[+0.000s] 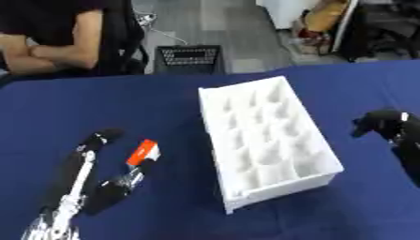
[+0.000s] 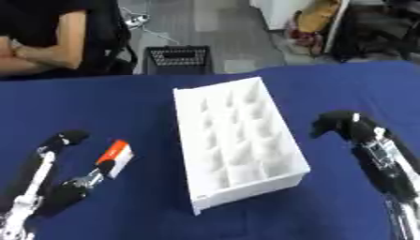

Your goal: Pick up objects on the table and place them in the box.

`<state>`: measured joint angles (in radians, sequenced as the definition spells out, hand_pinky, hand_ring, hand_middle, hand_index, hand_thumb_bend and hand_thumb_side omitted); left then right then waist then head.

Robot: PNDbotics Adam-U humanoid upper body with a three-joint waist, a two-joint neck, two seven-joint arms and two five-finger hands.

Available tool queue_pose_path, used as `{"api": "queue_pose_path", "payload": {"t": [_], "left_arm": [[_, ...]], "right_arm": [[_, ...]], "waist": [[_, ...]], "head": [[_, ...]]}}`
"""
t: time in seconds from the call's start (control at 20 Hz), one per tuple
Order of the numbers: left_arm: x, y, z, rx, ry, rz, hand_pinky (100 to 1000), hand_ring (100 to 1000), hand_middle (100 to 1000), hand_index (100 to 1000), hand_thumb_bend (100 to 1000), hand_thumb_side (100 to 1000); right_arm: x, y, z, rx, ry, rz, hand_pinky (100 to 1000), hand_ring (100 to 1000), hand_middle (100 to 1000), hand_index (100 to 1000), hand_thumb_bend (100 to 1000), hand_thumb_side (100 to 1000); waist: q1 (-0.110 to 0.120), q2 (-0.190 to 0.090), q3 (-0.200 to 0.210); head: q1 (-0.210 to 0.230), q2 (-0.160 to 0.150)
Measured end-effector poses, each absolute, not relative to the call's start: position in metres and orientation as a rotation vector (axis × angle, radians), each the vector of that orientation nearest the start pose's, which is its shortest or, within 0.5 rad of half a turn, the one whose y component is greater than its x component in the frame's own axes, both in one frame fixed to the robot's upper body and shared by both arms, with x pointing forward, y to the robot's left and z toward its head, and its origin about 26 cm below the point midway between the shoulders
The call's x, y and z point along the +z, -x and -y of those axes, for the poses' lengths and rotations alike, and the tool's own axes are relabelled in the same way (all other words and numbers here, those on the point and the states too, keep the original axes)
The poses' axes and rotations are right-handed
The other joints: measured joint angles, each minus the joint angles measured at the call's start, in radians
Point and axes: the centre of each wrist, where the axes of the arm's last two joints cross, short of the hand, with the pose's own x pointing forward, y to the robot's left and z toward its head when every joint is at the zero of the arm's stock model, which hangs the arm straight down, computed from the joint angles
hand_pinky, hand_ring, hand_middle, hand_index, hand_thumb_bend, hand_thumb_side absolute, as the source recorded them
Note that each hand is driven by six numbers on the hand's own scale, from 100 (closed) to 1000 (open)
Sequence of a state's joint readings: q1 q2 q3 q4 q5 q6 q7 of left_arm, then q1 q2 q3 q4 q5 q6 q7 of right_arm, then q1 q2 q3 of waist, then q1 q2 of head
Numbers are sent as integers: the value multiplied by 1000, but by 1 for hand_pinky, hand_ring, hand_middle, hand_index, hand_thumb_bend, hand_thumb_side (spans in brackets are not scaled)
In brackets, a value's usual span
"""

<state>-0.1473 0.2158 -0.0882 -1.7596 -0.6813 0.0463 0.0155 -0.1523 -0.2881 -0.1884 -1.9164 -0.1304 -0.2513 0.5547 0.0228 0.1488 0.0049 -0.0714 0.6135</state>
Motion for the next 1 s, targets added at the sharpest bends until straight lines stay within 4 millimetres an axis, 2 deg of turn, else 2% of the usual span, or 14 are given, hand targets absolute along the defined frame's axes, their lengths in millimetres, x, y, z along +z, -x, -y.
{"api": "queue_pose_path", "payload": {"t": [0.75, 1.0], "left_arm": [[73, -322, -246, -701, -764, 1671, 1000, 844, 836, 849, 645, 721], [62, -328, -245, -731, -752, 1624, 1000, 843, 833, 845, 641, 739]], "right_arm": [[150, -289, 322, 745, -74, 2212, 849, 633, 658, 795, 100, 921], [150, -289, 322, 746, -73, 2211, 849, 633, 658, 795, 100, 921]], "waist": [[0, 0, -2], [0, 0, -3]], "head": [[0, 0], [0, 0]]}}
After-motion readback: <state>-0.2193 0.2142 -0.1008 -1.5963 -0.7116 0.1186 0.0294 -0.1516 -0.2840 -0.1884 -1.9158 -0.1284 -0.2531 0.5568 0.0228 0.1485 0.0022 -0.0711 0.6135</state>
